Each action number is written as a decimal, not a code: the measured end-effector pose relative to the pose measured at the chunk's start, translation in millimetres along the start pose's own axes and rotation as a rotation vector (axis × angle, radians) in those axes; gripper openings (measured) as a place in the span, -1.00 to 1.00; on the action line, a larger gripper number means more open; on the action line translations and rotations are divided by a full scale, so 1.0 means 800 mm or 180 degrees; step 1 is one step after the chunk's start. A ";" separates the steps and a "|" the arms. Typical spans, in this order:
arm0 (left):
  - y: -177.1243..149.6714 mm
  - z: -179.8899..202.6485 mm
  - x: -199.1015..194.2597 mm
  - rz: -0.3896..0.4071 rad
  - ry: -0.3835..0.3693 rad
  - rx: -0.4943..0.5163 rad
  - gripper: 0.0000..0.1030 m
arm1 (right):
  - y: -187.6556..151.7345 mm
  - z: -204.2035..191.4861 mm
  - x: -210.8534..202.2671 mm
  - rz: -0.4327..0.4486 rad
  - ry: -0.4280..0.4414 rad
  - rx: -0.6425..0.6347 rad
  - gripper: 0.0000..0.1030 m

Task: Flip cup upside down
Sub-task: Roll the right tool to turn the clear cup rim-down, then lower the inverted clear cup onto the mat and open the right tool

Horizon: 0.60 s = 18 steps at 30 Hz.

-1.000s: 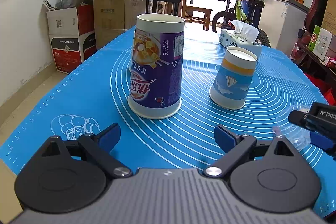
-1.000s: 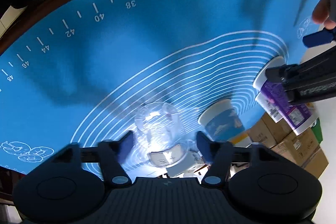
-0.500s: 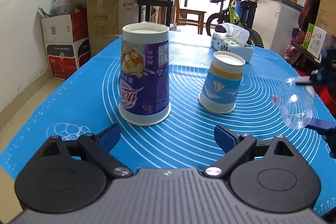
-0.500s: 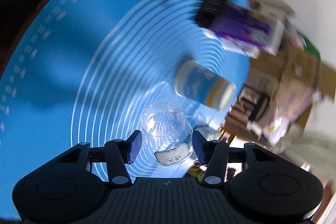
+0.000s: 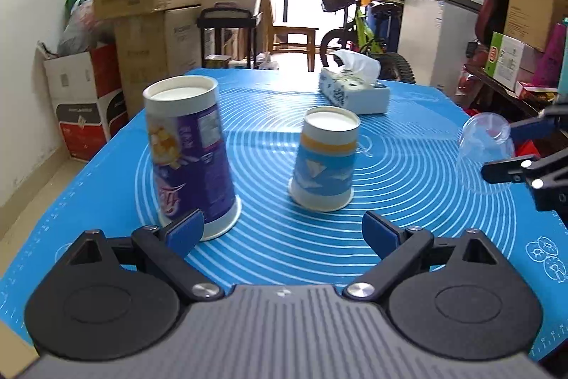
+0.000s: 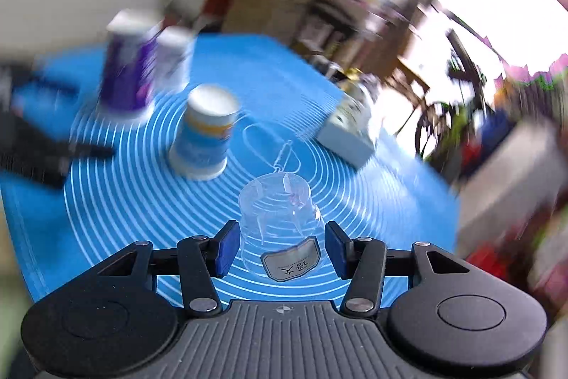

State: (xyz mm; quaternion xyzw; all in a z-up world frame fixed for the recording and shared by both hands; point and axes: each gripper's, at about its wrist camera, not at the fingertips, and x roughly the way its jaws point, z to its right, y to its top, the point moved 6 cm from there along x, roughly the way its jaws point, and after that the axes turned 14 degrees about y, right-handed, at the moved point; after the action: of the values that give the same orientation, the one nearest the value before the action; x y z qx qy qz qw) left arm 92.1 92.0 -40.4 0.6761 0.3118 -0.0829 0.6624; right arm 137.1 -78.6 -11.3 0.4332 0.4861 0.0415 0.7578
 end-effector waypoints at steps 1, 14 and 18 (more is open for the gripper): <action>0.000 0.004 0.000 0.0010 -0.0011 0.0019 0.85 | -0.009 0.008 0.000 0.0113 0.0072 0.0265 0.11; -0.006 0.034 -0.001 0.0006 -0.0068 0.0171 0.85 | -0.068 0.030 0.010 0.0528 0.0123 0.1081 0.07; -0.007 0.037 -0.002 -0.0010 -0.0089 0.0168 0.85 | -0.074 0.029 0.002 0.0554 0.0133 0.1138 0.07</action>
State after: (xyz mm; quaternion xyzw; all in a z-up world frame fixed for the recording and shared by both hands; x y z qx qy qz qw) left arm 96.8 62.7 -47.6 0.6917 0.3012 -0.1016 0.6485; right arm 134.1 -128.9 -50.2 0.6003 0.4621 0.0289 0.6522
